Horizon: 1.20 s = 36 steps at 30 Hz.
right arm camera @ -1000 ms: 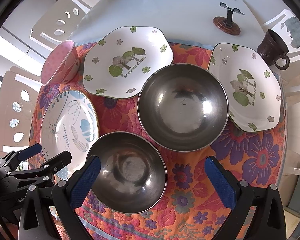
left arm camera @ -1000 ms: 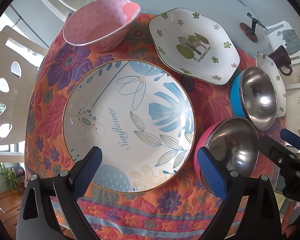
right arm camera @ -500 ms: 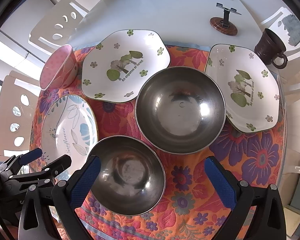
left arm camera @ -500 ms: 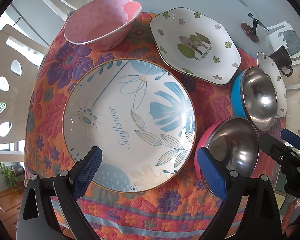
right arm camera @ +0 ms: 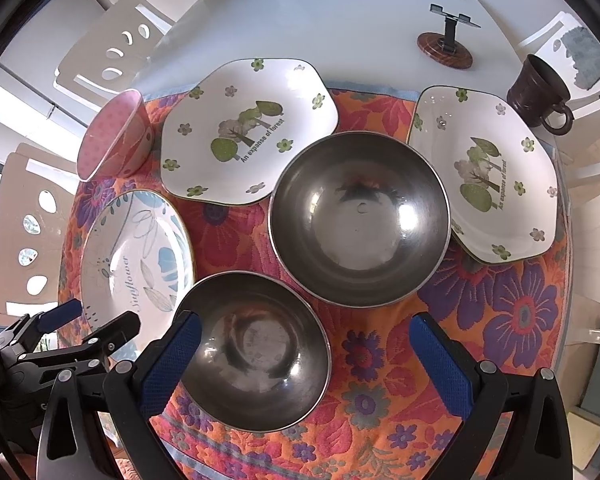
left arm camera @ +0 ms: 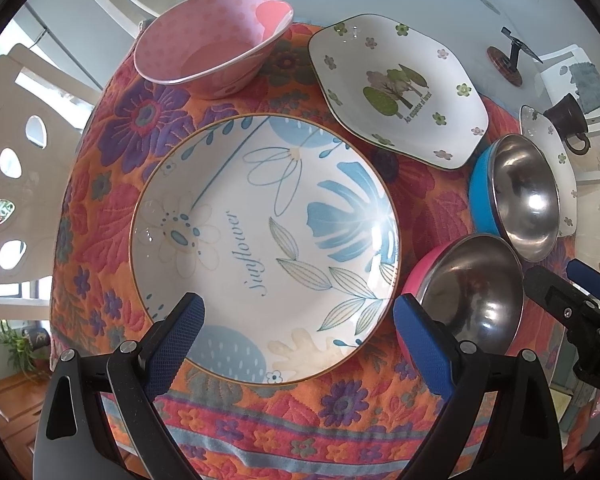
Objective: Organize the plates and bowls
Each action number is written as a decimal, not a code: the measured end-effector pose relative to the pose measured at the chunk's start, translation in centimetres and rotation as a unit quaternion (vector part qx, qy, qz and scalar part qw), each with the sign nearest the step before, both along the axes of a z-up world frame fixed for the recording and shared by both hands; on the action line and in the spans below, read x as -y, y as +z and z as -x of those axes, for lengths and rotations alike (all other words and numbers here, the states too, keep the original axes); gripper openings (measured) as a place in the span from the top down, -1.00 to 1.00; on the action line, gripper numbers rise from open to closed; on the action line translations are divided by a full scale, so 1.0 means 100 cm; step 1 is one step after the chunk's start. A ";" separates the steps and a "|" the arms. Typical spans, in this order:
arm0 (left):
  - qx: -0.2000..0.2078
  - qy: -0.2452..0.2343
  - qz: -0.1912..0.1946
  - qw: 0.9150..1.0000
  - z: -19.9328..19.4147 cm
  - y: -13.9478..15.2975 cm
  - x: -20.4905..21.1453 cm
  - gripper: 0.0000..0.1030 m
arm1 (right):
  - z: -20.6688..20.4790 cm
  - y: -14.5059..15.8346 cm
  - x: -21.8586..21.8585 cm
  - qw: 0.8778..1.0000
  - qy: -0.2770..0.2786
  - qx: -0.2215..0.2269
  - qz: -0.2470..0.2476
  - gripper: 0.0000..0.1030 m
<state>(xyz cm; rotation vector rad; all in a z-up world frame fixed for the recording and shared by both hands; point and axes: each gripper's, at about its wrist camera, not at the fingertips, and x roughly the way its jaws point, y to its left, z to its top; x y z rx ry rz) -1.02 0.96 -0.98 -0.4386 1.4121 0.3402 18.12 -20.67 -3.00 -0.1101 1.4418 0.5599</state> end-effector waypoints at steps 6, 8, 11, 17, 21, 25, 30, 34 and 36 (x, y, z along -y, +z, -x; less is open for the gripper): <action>0.000 0.003 -0.001 1.000 0.000 0.000 -0.002 -0.84 | -0.001 0.001 0.001 1.000 -0.003 0.004 -0.011 -1.00; 0.000 0.004 0.000 1.000 0.000 0.000 -0.002 -0.84 | -0.002 0.001 0.001 1.000 -0.005 0.009 -0.013 -1.00; 0.000 0.005 0.000 1.000 0.001 0.000 -0.004 -0.84 | -0.002 0.001 0.000 1.000 -0.005 0.024 0.012 -1.00; 0.001 0.013 0.005 1.000 0.004 0.000 -0.011 -0.82 | -0.004 0.008 0.000 1.000 -0.009 0.028 -0.008 -0.95; 0.003 0.036 -0.004 0.999 0.012 0.003 -0.029 -0.82 | -0.006 0.020 -0.011 0.999 0.003 0.035 -0.026 -0.92; 0.000 0.066 -0.007 0.998 0.026 -0.003 -0.058 -0.82 | -0.007 0.029 -0.041 0.997 0.025 0.015 -0.068 -0.91; -0.021 0.123 0.003 0.992 0.048 -0.029 -0.099 -0.82 | -0.004 0.018 -0.098 0.993 0.083 -0.017 -0.088 -0.81; -0.010 0.141 0.032 0.989 0.053 -0.050 -0.114 -0.82 | 0.001 -0.013 -0.140 0.988 0.126 -0.060 -0.062 -0.67; -0.005 0.142 0.042 0.989 0.052 -0.058 -0.117 -0.82 | 0.001 -0.026 -0.155 0.987 0.142 -0.061 -0.040 -0.65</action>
